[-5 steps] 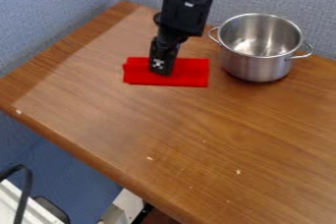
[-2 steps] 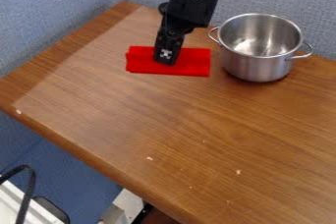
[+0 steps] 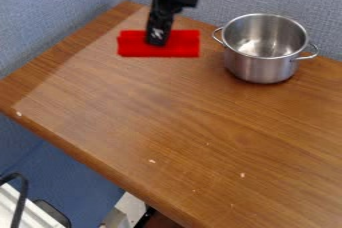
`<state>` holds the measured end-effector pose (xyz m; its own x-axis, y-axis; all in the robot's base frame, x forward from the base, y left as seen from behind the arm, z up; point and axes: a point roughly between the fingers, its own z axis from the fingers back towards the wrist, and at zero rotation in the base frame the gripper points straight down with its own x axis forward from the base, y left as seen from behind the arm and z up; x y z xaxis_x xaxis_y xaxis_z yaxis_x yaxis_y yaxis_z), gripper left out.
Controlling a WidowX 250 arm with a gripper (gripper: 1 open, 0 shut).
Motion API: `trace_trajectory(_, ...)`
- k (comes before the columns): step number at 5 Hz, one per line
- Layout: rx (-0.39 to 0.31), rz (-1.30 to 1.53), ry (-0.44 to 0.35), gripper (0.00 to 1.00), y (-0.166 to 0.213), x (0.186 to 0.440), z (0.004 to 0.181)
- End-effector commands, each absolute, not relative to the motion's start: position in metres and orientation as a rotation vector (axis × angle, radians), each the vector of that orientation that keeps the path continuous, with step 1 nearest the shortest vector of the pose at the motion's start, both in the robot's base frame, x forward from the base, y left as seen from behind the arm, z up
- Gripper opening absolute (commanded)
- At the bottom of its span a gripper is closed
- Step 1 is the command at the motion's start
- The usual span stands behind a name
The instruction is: Put the red object in the metal pot
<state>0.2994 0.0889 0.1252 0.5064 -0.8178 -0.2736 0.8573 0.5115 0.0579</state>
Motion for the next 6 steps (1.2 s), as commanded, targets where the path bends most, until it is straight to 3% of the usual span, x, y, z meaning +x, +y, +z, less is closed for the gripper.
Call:
trace_trajectory(1, 0.236, -1.076, 0.166, 0.0, 0.073, 0.322, 0.142)
trace_trajectory(3, 0.26, -1.27, 0.116, 0.0, 0.017, 0.359, 0.151)
trace_trajectory(4, 0.219, -1.19, 0.124, 0.0, 0.039, 0.373, 0.141)
trace_trajectory(6, 0.136, -1.067, 0.144, 0.0, 0.1, 0.376, 0.131)
